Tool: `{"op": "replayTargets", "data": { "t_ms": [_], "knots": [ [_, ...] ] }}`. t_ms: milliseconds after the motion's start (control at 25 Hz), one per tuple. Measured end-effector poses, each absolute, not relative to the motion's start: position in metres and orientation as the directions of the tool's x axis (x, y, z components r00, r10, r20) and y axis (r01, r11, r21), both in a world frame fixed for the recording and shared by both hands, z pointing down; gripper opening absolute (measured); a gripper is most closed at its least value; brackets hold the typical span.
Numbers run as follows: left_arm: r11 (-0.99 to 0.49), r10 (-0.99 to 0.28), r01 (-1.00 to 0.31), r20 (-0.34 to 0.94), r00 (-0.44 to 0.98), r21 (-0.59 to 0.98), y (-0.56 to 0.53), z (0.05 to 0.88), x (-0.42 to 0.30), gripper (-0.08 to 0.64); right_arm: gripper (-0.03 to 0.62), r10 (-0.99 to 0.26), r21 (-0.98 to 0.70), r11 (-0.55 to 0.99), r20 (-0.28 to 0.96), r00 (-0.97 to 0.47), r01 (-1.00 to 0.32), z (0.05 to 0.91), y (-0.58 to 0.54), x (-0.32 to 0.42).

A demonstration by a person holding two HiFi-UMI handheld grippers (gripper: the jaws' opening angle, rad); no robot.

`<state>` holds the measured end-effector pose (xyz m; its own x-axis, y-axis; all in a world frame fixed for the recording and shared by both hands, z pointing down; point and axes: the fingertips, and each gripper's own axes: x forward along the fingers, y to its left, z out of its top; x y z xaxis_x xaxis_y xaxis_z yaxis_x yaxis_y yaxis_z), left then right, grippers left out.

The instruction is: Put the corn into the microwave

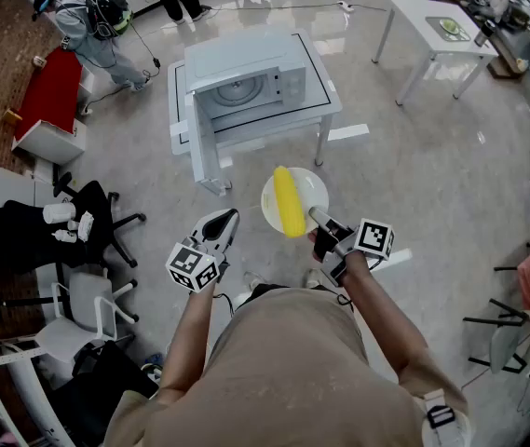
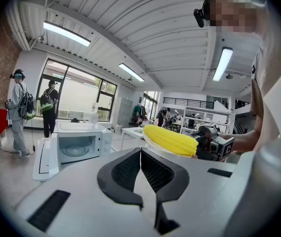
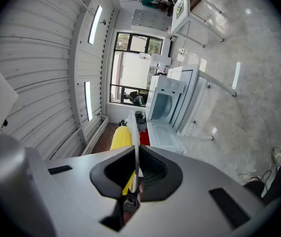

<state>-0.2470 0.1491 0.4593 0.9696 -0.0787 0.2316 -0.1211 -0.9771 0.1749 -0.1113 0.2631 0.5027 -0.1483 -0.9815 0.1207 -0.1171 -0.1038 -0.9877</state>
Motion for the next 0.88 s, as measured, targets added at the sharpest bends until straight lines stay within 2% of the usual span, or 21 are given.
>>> {"op": "replayTargets", "data": {
  "t_ms": [160, 520, 880],
  "knots": [
    [-0.978, -0.077, -0.118, 0.231, 0.97, 0.171, 0.168, 0.458, -0.233, 0.006, 0.023, -0.982, -0.983, -0.09, 0.114, -0.15, -0.159, 0.501, 0.279, -0.096],
    [-0.977, -0.077, -0.117, 0.221, 0.972, 0.178, 0.21, 0.463, -0.208, 0.006, 0.025, -0.98, -0.984, -0.093, 0.117, -0.161, -0.149, 0.502, 0.321, -0.08],
    [-0.973, -0.083, -0.124, 0.207, 0.975, 0.195, 0.249, 0.472, -0.189, 0.006, 0.026, -0.98, -0.991, -0.106, 0.118, -0.161, -0.081, 0.51, 0.358, -0.062]
  ]
}}
